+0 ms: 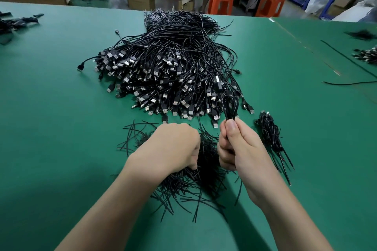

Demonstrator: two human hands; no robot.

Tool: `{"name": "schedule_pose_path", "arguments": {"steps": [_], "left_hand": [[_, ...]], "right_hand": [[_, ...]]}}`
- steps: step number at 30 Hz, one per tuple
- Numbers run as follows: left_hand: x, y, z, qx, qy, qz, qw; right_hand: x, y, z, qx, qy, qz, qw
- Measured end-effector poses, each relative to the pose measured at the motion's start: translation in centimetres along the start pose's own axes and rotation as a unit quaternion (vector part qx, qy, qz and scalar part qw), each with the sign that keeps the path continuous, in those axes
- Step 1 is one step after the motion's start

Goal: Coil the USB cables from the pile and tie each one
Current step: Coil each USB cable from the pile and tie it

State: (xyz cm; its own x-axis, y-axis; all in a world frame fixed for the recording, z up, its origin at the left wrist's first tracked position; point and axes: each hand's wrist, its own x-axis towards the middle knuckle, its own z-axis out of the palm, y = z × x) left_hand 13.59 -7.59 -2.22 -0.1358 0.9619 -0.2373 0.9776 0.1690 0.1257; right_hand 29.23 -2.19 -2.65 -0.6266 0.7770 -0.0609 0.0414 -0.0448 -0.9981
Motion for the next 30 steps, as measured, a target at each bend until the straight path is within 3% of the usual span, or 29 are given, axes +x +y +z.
{"name": "schedule_pose_path", "arguments": {"steps": [4, 11, 17, 22, 25, 30], "left_hand": [[-0.2, -0.4, 0.0, 0.007, 0.03, 0.014, 0.999], [-0.6, -3.0, -1.4, -0.145, 0.078, 0.017, 0.986], [-0.2, -3.7, -1.5, -0.389, 0.126, -0.018, 0.912], [0.0, -3.2, -1.5, -0.462, 0.155, -0.009, 0.873], [0.1, -2.2, -1.3, -0.537, 0.16, 0.026, 0.828], [0.6, -0.1, -0.8, -0.604, 0.165, 0.054, 0.777]], "right_hand": [[-0.1, -0.1, -0.2, 0.017, 0.0, -0.002, 1.0], [-0.1, 0.1, -0.5, 0.026, 0.043, -0.019, 0.999], [-0.2, 0.2, -0.1, -0.021, 0.03, -0.023, 0.999], [-0.2, 0.1, 0.5, -0.047, 0.018, -0.037, 0.998], [-0.1, -0.1, 0.9, -0.064, 0.012, -0.061, 0.996], [-0.1, -0.1, 1.1, -0.159, 0.061, -0.108, 0.98]]}}
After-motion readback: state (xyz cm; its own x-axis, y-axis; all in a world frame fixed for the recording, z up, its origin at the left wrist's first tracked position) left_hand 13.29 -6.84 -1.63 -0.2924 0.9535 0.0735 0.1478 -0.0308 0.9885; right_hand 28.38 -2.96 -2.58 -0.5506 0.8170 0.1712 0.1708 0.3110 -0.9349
